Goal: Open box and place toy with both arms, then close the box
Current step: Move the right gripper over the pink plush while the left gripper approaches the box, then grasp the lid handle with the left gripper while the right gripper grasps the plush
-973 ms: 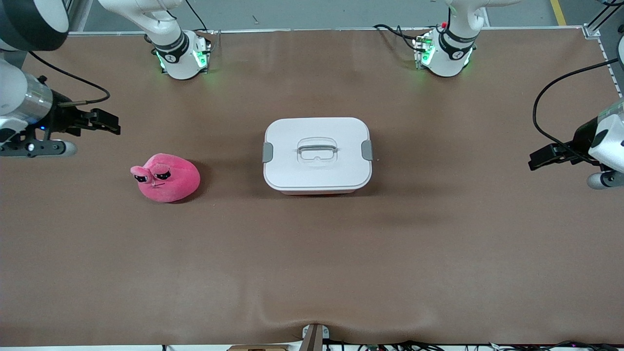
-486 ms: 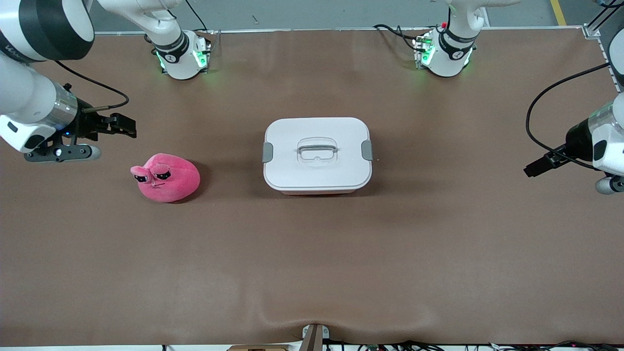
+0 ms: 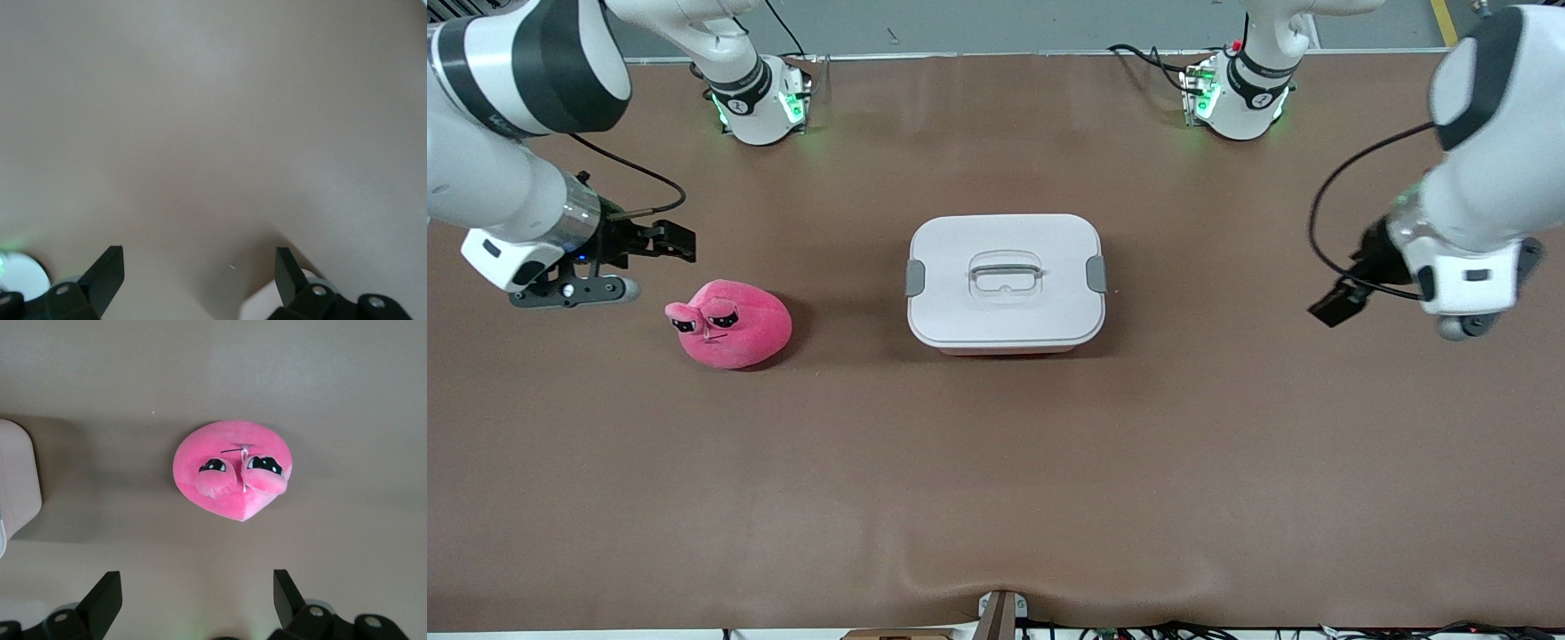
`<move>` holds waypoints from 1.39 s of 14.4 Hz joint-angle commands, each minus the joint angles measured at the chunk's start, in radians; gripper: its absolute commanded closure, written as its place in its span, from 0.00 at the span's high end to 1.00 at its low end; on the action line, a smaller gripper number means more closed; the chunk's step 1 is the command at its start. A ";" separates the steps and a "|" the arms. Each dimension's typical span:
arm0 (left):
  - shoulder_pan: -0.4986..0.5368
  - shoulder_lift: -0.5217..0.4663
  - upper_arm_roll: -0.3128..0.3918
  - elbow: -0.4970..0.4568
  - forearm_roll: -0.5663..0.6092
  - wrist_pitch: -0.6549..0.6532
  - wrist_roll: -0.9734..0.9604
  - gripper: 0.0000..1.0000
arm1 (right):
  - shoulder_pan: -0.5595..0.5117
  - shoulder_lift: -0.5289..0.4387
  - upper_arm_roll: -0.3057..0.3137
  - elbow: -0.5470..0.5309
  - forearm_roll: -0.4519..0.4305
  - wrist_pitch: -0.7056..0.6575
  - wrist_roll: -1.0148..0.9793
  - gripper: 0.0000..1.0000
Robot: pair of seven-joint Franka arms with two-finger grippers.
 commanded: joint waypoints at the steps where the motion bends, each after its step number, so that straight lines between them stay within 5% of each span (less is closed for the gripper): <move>1: -0.086 0.025 0.002 0.015 0.001 -0.015 -0.196 1.00 | 0.042 -0.025 -0.007 -0.050 0.003 0.054 0.027 1.00; 8: -0.179 0.071 0.002 0.021 -0.117 0.039 -0.476 1.00 | 0.059 -0.033 -0.009 -0.194 -0.015 0.251 0.051 1.00; 13: -0.280 0.115 0.002 0.019 -0.097 0.114 -0.704 1.00 | 0.079 -0.032 -0.007 -0.268 -0.135 0.319 0.050 1.00; 20: -0.413 0.202 0.002 0.019 -0.091 0.235 -1.000 1.00 | 0.081 -0.019 -0.007 -0.354 -0.172 0.459 0.033 1.00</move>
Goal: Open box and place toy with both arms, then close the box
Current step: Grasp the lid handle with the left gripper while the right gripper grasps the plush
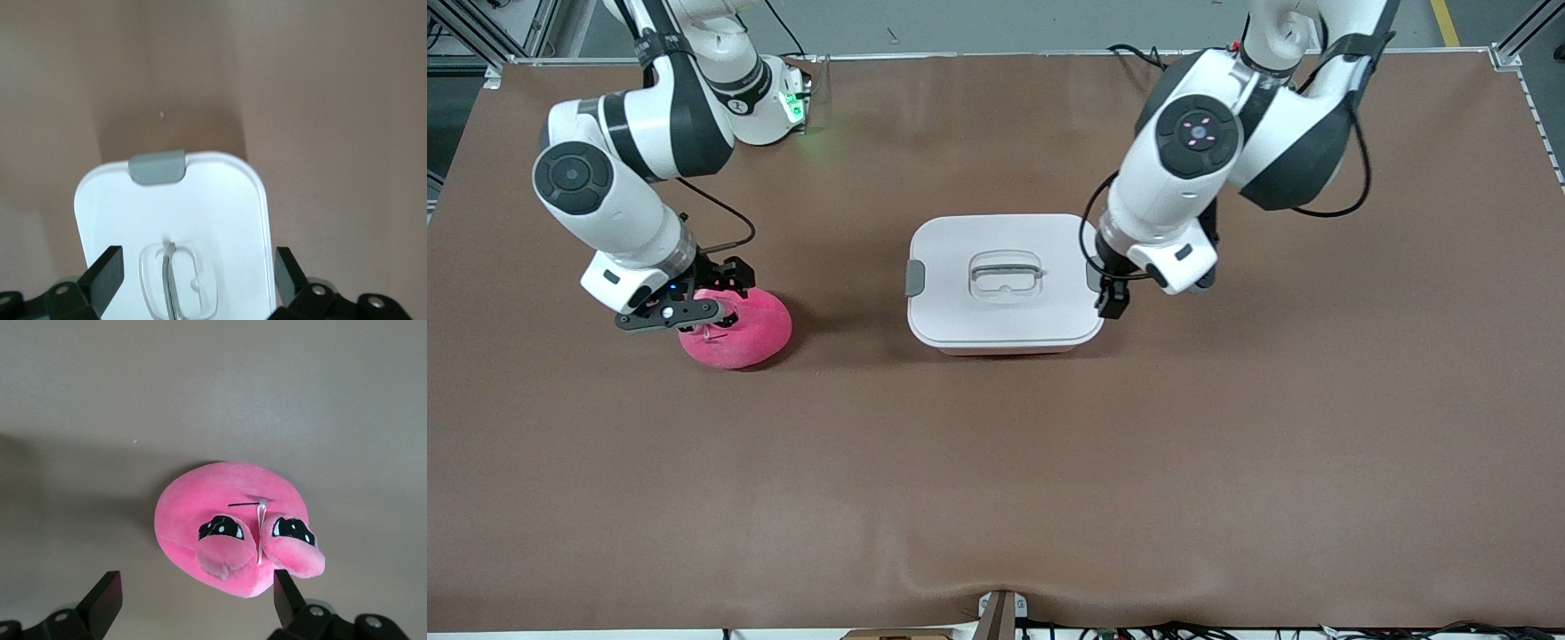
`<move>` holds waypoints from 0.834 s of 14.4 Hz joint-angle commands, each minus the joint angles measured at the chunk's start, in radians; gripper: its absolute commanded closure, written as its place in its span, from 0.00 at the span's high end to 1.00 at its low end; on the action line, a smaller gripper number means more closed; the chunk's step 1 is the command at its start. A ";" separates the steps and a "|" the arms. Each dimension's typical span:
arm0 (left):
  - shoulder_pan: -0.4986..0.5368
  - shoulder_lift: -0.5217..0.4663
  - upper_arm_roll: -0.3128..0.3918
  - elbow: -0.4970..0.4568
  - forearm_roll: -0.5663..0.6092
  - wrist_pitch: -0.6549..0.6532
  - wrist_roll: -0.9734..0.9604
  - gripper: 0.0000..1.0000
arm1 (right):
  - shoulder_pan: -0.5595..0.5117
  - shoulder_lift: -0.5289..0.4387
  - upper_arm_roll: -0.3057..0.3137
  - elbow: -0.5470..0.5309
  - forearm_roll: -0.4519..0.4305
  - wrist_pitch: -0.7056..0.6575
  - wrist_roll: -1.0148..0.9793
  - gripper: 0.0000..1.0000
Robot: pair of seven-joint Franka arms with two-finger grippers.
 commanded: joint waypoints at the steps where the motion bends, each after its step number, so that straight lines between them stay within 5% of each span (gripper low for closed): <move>1: -0.068 0.049 0.009 0.018 0.013 0.029 -0.094 1.00 | 0.011 -0.018 -0.006 -0.041 -0.031 0.019 0.001 1.00; 12: -0.215 0.169 0.004 0.012 0.125 0.173 -0.390 1.00 | 0.024 0.079 -0.006 -0.047 -0.108 0.085 0.001 1.00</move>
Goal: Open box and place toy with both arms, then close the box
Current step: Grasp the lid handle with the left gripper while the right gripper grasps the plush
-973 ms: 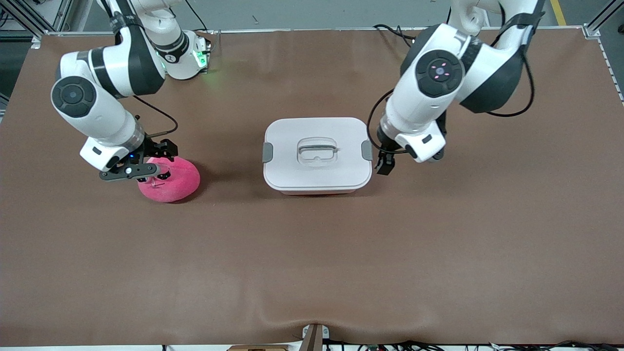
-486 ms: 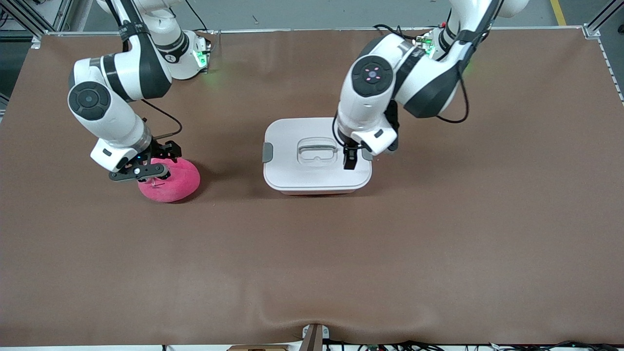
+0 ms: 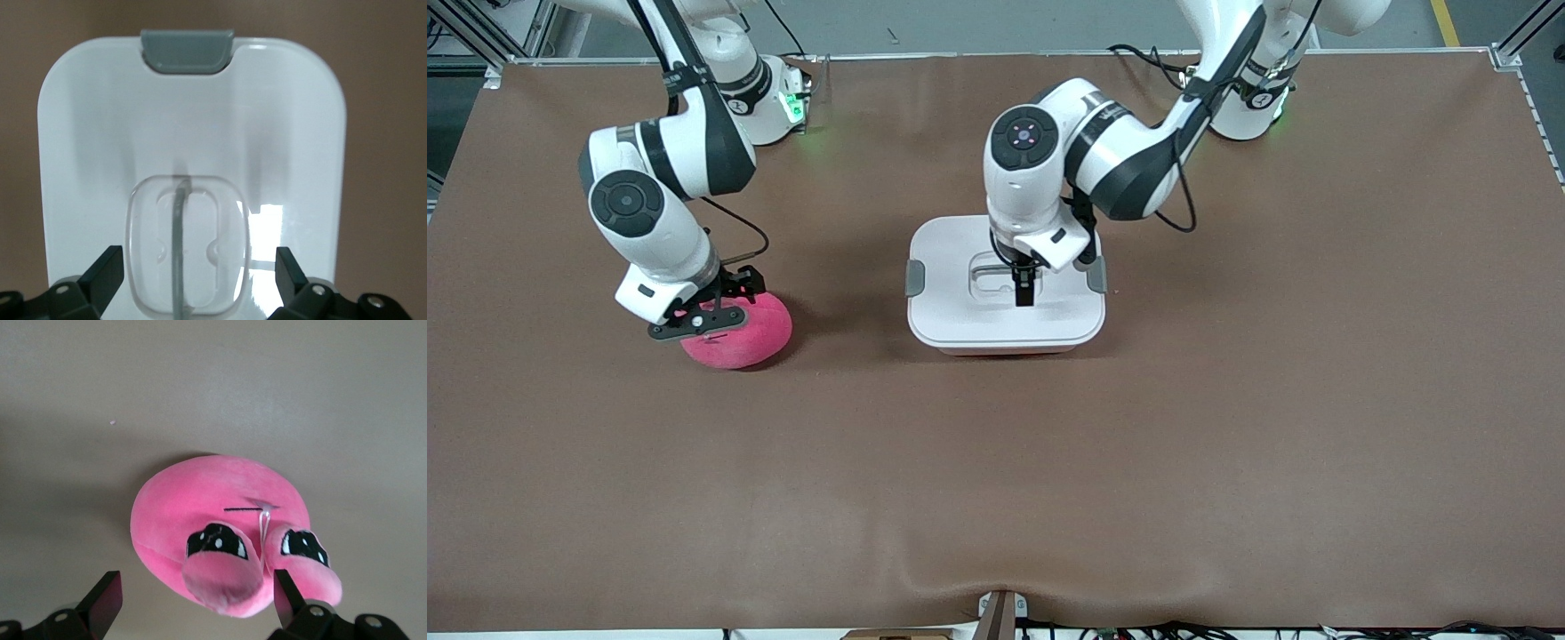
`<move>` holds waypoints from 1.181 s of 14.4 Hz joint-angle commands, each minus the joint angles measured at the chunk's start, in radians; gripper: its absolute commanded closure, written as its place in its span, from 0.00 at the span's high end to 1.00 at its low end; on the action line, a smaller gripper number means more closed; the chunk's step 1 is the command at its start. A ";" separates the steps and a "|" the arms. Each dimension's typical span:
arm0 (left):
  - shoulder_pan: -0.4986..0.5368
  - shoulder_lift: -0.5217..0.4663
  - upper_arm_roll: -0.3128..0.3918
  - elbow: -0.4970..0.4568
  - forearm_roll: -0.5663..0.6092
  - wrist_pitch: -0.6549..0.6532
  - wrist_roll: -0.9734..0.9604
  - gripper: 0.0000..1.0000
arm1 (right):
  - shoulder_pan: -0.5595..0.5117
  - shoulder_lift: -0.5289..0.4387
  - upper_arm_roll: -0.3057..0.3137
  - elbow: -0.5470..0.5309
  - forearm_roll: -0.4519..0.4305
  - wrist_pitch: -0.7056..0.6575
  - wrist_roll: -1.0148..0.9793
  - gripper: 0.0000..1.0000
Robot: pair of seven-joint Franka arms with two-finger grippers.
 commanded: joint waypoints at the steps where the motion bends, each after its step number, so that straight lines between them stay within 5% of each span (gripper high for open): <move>1: -0.013 0.012 0.005 0.008 0.023 0.027 -0.033 1.00 | 0.011 0.020 -0.007 -0.001 -0.028 0.017 0.003 1.00; 4: -0.041 0.037 0.006 -0.015 0.026 0.073 -0.021 1.00 | 0.009 0.027 -0.007 -0.001 -0.050 0.017 0.003 1.00; 7: -0.042 0.035 0.008 -0.044 0.026 0.117 -0.018 0.90 | 0.009 0.040 -0.007 -0.001 -0.051 0.017 0.003 1.00; 10: -0.038 0.025 0.006 -0.050 0.026 0.117 -0.016 0.50 | 0.009 0.049 -0.007 -0.001 -0.051 0.016 0.003 1.00; 12: -0.033 0.023 0.006 -0.053 0.026 0.117 -0.018 0.50 | 0.008 0.056 -0.007 -0.001 -0.051 0.016 0.003 0.95; 14: -0.033 0.022 0.006 -0.055 0.026 0.117 -0.016 0.46 | 0.009 0.061 -0.007 -0.001 -0.051 0.014 0.003 0.32; 17: -0.027 0.008 0.006 -0.059 0.026 0.110 -0.016 0.42 | -0.001 0.067 -0.007 -0.001 -0.051 0.014 0.003 0.09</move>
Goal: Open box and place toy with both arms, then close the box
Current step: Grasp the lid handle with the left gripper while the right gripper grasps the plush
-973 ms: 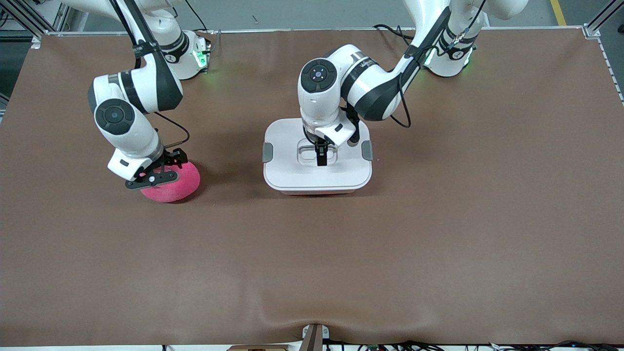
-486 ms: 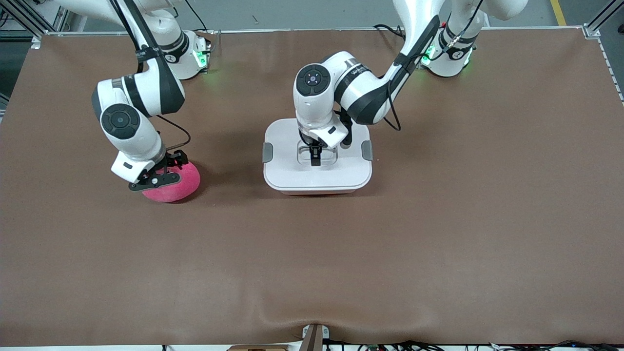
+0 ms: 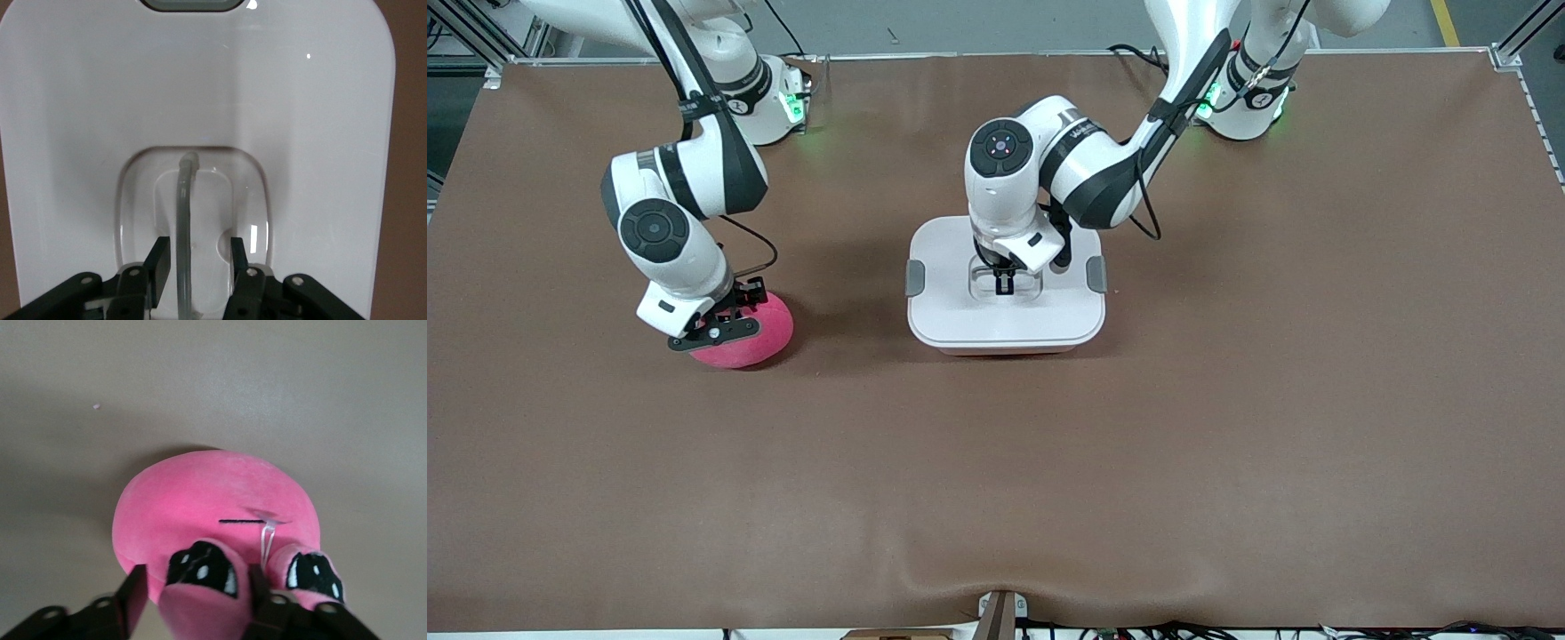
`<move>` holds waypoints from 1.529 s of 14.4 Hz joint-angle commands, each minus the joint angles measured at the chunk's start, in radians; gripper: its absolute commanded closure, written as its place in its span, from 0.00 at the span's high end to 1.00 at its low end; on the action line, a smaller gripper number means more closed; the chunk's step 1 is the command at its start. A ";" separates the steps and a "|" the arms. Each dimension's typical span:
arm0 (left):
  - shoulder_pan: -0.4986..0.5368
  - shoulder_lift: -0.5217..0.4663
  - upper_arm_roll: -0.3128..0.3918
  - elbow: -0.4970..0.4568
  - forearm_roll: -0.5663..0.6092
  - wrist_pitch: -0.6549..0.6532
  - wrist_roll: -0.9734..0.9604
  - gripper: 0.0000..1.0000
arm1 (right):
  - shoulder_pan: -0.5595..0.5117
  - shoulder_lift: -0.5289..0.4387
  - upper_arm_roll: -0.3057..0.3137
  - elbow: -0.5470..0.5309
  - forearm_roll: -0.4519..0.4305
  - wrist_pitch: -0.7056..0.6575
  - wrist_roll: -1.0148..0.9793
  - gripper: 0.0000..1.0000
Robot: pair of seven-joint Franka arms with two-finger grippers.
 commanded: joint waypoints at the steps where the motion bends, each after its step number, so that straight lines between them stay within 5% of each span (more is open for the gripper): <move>1: 0.006 -0.046 0.001 -0.030 0.023 0.003 -0.004 0.42 | -0.002 0.006 -0.005 0.001 -0.021 0.001 0.004 0.03; 5: 0.014 -0.050 0.001 -0.041 0.023 0.002 0.008 0.35 | -0.003 0.004 -0.006 0.007 -0.021 -0.006 0.004 0.00; 9: 0.014 -0.050 0.001 -0.041 0.023 0.003 0.008 0.00 | -0.002 -0.008 -0.006 0.016 -0.021 -0.008 -0.099 0.00; 22: 0.000 -0.079 0.001 -0.032 0.022 -0.034 -0.005 0.00 | -0.002 -0.045 -0.008 0.184 -0.021 -0.131 -0.459 0.00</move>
